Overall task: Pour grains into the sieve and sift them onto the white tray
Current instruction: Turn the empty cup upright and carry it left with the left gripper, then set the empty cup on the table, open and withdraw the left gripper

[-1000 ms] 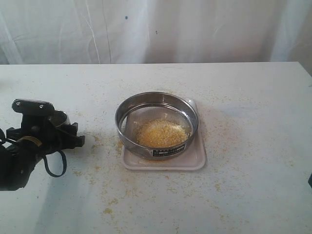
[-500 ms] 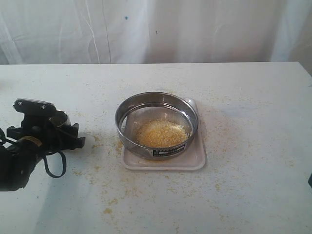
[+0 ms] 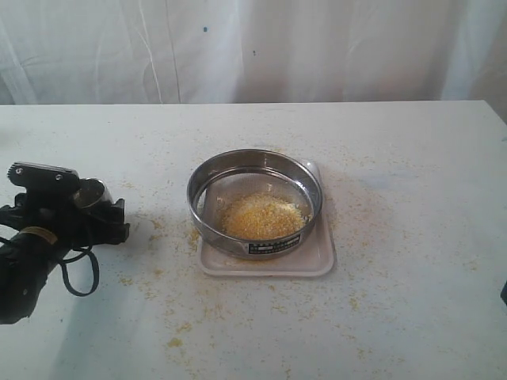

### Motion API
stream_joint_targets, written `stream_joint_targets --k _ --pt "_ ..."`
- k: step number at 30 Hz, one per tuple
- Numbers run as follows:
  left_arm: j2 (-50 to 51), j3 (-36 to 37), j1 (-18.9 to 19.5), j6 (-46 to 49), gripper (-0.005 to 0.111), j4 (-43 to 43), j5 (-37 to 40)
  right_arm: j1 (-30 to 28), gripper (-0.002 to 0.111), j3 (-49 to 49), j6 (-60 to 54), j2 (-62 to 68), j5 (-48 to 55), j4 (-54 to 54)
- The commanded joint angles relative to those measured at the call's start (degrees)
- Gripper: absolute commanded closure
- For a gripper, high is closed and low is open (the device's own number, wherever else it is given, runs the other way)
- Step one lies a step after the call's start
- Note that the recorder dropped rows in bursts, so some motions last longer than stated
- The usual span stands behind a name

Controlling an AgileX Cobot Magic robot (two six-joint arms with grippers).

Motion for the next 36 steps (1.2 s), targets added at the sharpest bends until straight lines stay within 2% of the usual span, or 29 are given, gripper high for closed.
stream_joint_targets --k 1,6,10,13,15,18,26,31,36 --pt "-3.3 2.9 0.0 0.6 0.001 0.4 -1.0 -0.1 0.108 0.4 0.0 -0.4 -0.3 -0.5" --pt "-8.0 5.6 -0.1 0.6 0.002 1.0 -1.0 -0.1 0.108 0.4 0.0 -0.4 -0.3 -0.5" --pt "-12.9 7.8 -0.1 0.6 0.002 4.7 -1.0 -0.1 0.108 0.4 0.0 -0.4 -0.3 -0.5" --pt "-17.5 9.8 -1.6 1.1 0.005 5.5 -1.0 -0.1 0.108 0.4 0.0 -0.4 -0.3 -0.5" --pt "-21.3 10.9 -2.9 3.0 0.014 5.1 -0.9 -0.1 0.108 0.4 0.0 -0.4 -0.3 -0.5" --pt "-27.2 12.3 -4.8 4.9 0.036 5.0 3.3 -0.1 0.108 0.4 0.0 -0.4 -0.3 -0.5" --pt "-46.2 15.7 -12.2 3.1 0.106 5.2 14.2 -0.1 0.108 0.4 0.0 -0.4 -0.3 -0.5" --pt "-56.2 15.7 -13.7 1.4 0.107 9.8 25.0 -0.1 0.108 0.4 0.0 -0.4 -0.3 -0.5" --pt "-65.1 15.7 -13.7 -9.0 0.107 13.7 33.5 -0.1 0.108 0.4 0.0 -0.4 -0.3 -0.5"
